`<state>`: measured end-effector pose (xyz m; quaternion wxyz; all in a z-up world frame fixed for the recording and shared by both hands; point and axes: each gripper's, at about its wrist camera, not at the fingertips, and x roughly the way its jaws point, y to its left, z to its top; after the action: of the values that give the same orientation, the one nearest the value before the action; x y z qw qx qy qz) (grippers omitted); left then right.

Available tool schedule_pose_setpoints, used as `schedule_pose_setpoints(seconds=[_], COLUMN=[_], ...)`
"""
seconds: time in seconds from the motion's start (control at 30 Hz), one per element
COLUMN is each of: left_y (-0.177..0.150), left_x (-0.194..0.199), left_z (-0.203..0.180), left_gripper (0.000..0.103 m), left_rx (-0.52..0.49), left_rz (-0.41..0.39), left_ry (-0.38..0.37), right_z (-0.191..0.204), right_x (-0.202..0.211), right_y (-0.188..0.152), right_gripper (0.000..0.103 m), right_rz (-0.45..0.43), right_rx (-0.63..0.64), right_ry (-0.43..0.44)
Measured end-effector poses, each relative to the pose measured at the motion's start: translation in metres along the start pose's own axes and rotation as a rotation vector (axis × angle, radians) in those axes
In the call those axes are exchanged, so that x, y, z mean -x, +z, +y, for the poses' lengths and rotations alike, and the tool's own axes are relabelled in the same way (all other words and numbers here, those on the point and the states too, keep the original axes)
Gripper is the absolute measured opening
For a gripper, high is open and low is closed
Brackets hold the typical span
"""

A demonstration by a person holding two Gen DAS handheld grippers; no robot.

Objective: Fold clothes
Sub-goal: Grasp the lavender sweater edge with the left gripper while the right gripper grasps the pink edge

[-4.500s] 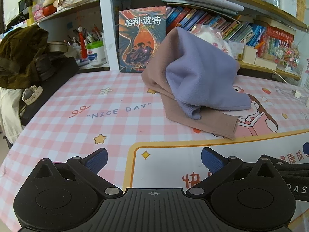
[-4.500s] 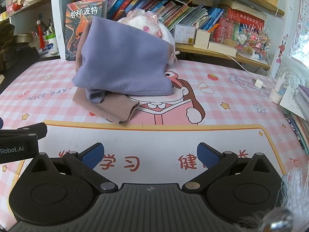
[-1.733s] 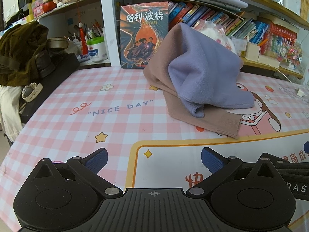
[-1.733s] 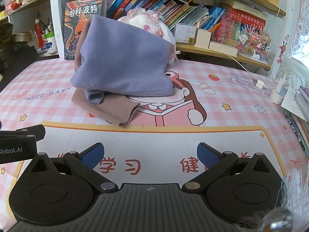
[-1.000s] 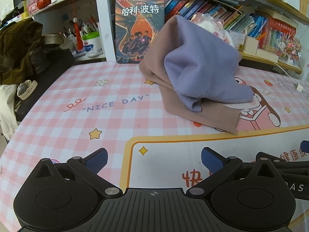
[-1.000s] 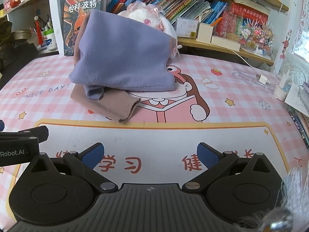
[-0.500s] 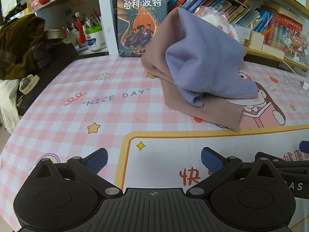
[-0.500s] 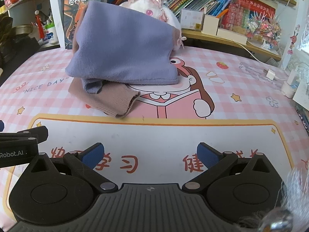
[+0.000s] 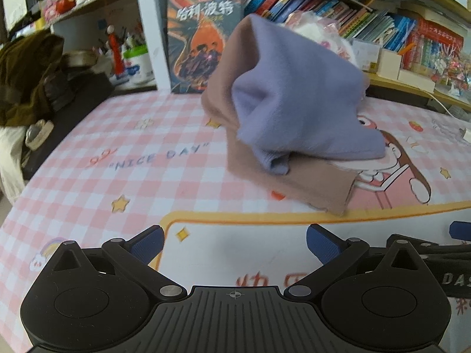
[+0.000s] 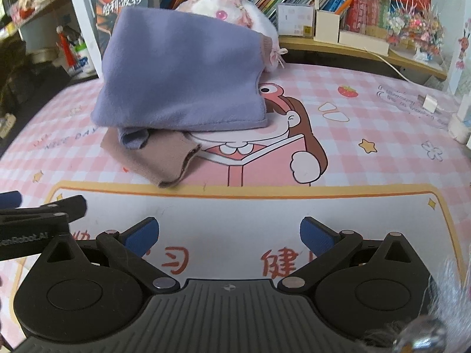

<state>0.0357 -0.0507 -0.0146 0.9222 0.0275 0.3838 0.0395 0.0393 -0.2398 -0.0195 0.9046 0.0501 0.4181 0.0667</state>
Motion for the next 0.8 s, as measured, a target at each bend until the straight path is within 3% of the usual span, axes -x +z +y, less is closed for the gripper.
schedule_pose_setpoints(seconds=[0.47, 0.63, 0.8], left_y=[0.048, 0.062, 0.074], left_x=[-0.031, -0.046, -0.063], left_z=[-0.02, -0.029, -0.044], left_gripper=[0.103, 0.103, 0.102], left_rx=[-0.06, -0.078, -0.121], left_rz=[-0.113, -0.121, -0.149], left_ry=[0.061, -0.001, 0.063], right_z=[-0.07, -0.087, -0.102], right_x=[-0.006, -0.007, 0.0], right_y=[0.019, 0.019, 0.017], right_gripper=[0.102, 0.101, 0.095], right_rz=[-0.005, 0.017, 0.021], right_rx=[-0.224, -0.28, -0.31], right_ry=[0.214, 0.288, 0.339])
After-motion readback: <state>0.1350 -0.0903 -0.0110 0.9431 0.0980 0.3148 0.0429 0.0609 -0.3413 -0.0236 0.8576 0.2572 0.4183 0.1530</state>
